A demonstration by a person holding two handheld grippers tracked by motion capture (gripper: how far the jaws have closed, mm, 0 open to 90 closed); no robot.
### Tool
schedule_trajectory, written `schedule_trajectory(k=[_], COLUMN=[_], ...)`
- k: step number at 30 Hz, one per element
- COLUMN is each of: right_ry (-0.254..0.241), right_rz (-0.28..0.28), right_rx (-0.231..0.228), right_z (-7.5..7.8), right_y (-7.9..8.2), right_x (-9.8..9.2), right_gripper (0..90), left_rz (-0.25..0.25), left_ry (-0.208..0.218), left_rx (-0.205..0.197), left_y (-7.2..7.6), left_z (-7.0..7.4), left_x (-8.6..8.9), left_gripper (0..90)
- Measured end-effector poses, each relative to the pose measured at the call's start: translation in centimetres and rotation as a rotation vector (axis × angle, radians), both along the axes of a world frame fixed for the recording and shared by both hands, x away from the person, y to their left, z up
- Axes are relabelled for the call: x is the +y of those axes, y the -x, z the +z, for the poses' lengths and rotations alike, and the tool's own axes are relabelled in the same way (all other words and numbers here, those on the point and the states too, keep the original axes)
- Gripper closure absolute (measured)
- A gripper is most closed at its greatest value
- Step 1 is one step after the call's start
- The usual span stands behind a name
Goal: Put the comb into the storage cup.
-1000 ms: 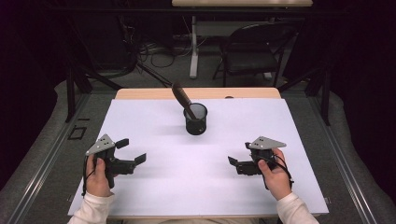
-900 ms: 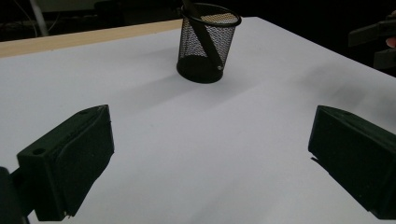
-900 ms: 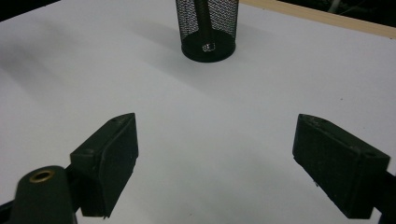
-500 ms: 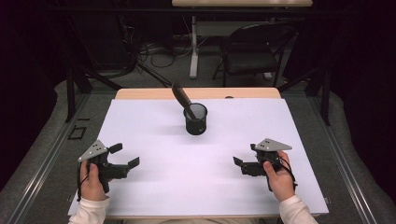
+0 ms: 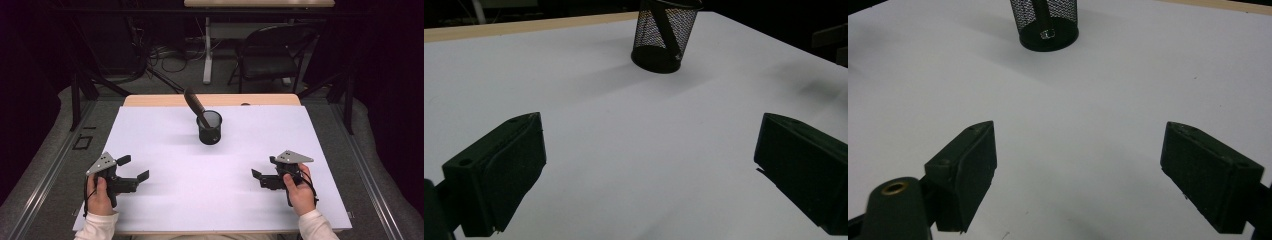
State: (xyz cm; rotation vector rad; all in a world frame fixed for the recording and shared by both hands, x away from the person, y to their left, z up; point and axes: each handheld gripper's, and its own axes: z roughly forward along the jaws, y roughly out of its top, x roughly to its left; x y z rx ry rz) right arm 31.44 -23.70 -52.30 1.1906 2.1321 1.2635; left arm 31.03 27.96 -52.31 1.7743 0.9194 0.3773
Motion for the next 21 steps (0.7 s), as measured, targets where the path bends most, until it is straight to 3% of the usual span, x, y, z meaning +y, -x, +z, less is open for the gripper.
schedule_trajectory(k=[3,21], right_ry=[-0.007,-0.004], right_rz=[-0.011,0.007], right_rx=[0.007,0.018], right_z=[-0.17,-0.78], right_y=[-0.03,0.05], right_x=[-0.17,-0.11], right_gripper=[14.7,14.9], left_rz=[-0.004,-0.008], left_ry=[-0.019,-0.024], left_rx=[-0.008,-0.006], left_y=[-0.01,-0.02], left_z=[-0.09,-0.38], left_x=[-0.03,-0.06], left_gripper=[0.4,0.4])
